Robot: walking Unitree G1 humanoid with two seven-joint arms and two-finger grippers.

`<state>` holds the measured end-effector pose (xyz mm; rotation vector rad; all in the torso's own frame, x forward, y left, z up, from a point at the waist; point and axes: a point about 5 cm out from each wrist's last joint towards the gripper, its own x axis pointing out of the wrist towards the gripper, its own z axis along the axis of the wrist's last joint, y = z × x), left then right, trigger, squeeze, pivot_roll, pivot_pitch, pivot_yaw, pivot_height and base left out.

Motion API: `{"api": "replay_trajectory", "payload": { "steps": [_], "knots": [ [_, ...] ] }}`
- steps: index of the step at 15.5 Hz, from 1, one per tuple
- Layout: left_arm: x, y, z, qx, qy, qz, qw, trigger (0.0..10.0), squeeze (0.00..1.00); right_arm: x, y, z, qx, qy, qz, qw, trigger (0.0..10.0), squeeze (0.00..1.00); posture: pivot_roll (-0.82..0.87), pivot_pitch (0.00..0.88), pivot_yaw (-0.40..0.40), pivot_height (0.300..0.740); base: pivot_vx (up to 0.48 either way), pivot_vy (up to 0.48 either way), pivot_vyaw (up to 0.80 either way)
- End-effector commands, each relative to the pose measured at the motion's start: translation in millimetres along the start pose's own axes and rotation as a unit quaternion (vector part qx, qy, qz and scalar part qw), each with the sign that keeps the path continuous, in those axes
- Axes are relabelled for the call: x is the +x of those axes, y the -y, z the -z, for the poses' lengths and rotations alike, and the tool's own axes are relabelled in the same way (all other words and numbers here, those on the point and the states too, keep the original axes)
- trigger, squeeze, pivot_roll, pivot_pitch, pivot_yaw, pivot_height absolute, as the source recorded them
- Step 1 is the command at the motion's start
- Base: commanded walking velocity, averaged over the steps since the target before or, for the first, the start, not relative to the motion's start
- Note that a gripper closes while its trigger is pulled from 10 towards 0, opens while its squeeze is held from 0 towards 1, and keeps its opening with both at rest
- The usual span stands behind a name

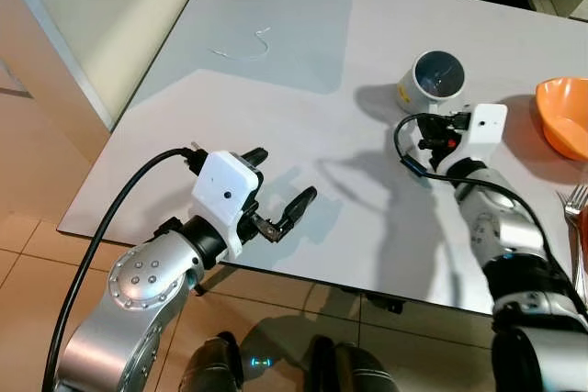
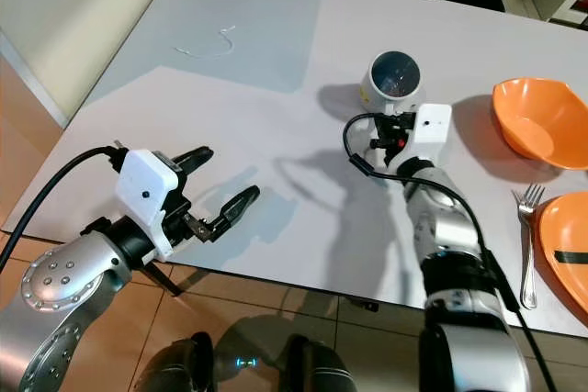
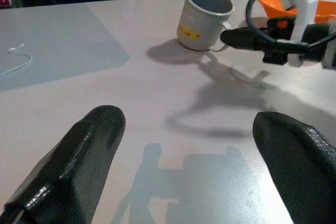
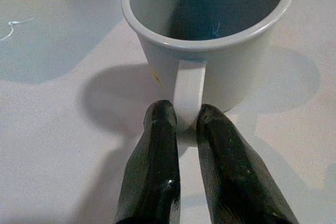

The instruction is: Setting the table

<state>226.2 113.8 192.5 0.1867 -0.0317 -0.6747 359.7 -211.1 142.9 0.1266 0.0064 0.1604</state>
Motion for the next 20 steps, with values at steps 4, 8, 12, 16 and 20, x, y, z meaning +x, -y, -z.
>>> {"api": "replay_trajectory", "payload": {
  "steps": [4,8,12,16,20],
  "knots": [
    [2.6,7.2,2,-0.007,-0.004,0.042,0.999,10.0,0.00,-9.1,1.8,15,0.007,-0.048,-0.024,0.999,10.0,1.00,0.03,0.209,-0.066,0.740,0.000,0.000,0.00],
    [5.0,5.6,2,-0.008,-0.002,0.050,0.999,10.0,0.00,-8.3,1.2,11,0.005,-0.051,-0.034,0.998,10.0,1.00,0.03,0.185,-0.068,0.740,0.000,0.000,0.00],
    [8.2,-4.8,1,-0.001,0.008,0.036,0.999,10.0,0.00,-9.9,4.5,0,-0.007,-0.043,-0.042,0.998,10.0,1.00,0.03,0.146,-0.064,0.740,0.000,0.000,0.00],
    [13.1,-15.2,2,0.014,0.007,0.017,1.000,10.0,0.00,-22.0,2.5,-17,-0.019,-0.030,-0.068,0.997,10.0,0.00,0.01,0.112,-0.051,0.740,0.000,0.000,0.00],
    [10.1,-24.0,6,0.014,0.004,-0.025,1.000,10.0,0.00,-63.5,3.7,-39,-0.024,-0.012,-0.059,0.998,10.0,0.00,-0.01,0.081,-0.041,0.740,0.000,0.000,0.00]
  ]
}}
